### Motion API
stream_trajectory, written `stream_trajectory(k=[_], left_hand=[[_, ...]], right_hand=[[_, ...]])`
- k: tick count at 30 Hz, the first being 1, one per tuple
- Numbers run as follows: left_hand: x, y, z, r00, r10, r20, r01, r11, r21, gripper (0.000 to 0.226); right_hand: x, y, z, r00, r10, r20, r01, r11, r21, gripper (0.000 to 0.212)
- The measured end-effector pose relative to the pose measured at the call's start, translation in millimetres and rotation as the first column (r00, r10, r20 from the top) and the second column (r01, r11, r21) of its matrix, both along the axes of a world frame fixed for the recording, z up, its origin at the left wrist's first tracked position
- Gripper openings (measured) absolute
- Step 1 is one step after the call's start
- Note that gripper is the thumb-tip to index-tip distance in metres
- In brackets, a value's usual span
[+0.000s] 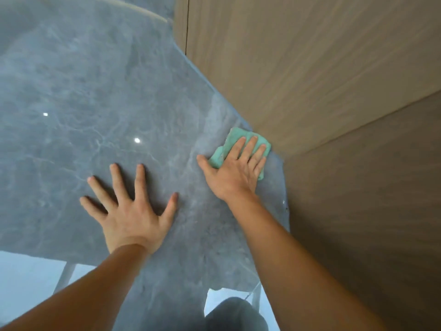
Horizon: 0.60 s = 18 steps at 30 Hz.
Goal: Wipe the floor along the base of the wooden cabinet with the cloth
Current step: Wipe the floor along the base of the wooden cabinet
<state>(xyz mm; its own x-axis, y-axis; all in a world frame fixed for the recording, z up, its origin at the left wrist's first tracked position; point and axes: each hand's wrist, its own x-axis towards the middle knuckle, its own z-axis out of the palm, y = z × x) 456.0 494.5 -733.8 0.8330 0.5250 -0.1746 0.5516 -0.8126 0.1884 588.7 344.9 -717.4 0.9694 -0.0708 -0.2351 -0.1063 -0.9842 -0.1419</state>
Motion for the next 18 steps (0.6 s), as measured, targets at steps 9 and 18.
stream_trajectory(k=[9,18], left_hand=[[2.1,2.2,-1.6,0.999,-0.014,-0.035,0.016,0.999,0.038,0.096],[2.1,2.6,-6.0,1.000,-0.023,-0.009,0.024,0.998,0.057,0.097]], right_hand=[[86.7,107.7,0.1,0.967,0.251,0.033,-0.253,0.964,0.077,0.119],[178.6,179.1,1.3,0.860,0.511,0.014,-0.511,0.860,0.003,0.113]])
